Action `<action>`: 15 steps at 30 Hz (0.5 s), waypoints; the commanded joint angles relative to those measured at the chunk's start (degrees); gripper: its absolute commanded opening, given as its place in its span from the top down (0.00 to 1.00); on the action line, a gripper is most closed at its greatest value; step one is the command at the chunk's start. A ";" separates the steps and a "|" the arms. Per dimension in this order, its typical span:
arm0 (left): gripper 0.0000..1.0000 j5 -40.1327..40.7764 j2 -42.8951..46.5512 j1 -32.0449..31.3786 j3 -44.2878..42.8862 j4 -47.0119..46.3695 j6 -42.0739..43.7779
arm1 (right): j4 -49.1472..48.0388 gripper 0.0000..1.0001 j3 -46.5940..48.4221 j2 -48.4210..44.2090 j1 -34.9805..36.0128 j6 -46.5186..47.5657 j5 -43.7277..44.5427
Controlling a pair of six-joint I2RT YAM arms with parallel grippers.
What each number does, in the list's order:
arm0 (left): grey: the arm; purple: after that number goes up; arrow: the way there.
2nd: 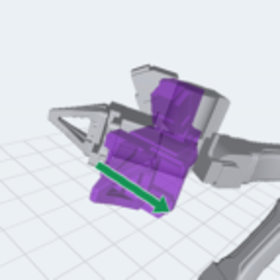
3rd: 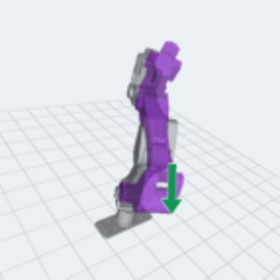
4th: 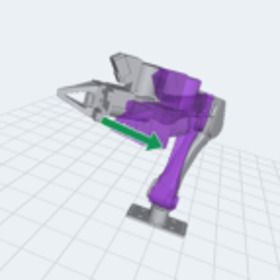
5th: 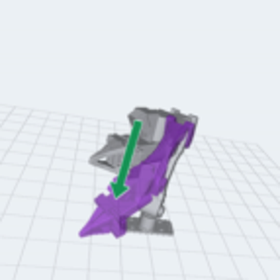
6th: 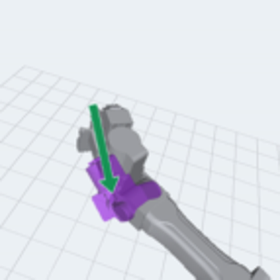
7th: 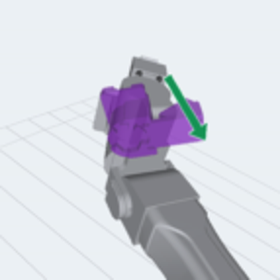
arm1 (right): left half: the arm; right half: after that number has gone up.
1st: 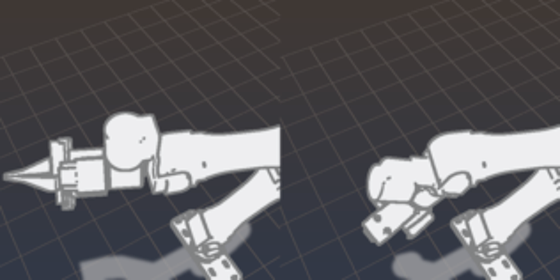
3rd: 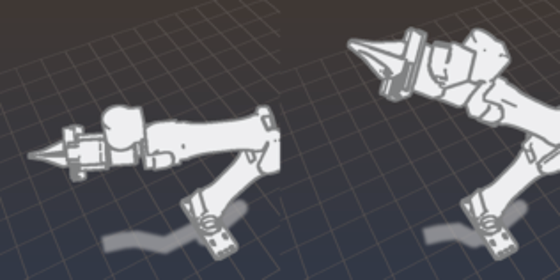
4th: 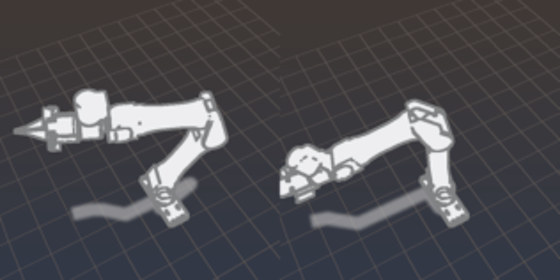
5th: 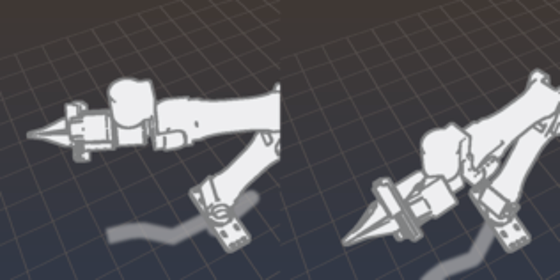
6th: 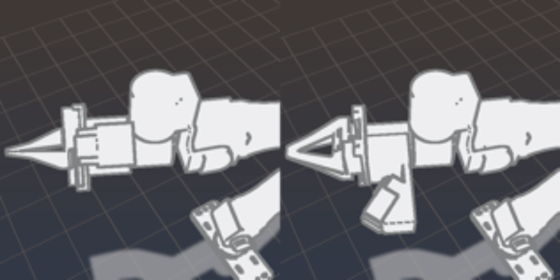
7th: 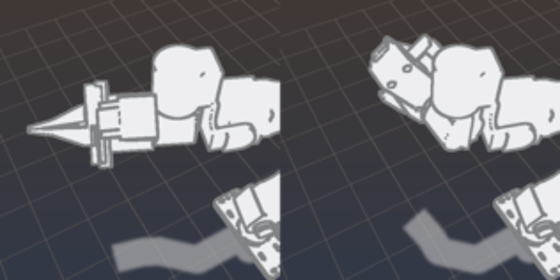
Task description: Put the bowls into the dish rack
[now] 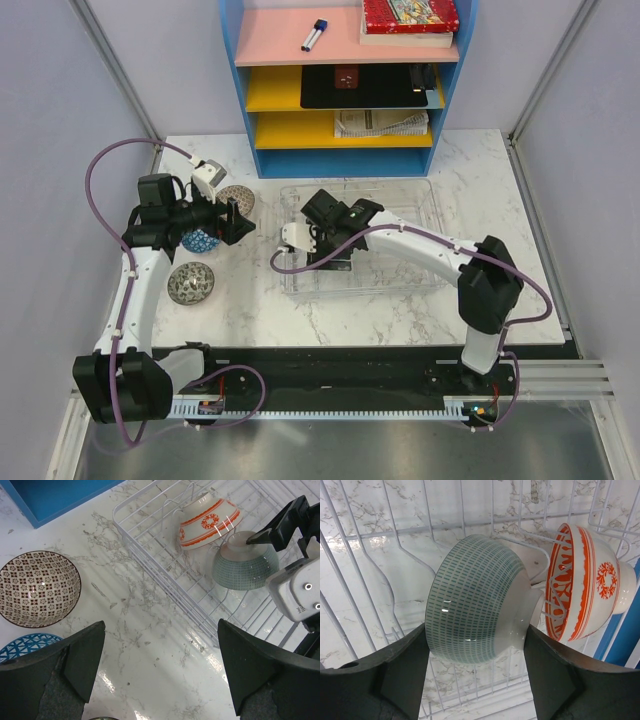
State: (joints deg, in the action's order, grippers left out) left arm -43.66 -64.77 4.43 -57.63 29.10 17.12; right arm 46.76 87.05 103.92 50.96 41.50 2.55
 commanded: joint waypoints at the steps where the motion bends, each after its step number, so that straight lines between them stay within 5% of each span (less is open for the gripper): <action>1: 0.00 -1.52 0.09 0.41 0.06 -0.10 1.77 | 1.75 0.97 4.79 2.95 0.37 3.85 1.23; 7: 0.00 -1.61 0.44 0.49 0.15 -0.10 1.77 | 2.63 0.71 6.82 5.85 0.46 4.21 2.20; 8: 0.00 -1.69 0.44 0.41 0.15 -0.10 1.86 | 2.63 0.57 6.91 6.03 0.46 4.03 2.29; 15: 0.00 -2.04 0.52 0.67 0.23 -0.10 1.86 | 2.81 0.03 8.49 4.63 0.37 2.45 2.29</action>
State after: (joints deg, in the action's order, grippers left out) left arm -43.72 -64.77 4.54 -57.56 29.10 17.17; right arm 52.58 93.21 108.47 51.44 43.38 3.60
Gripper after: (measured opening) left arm 0.994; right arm 0.836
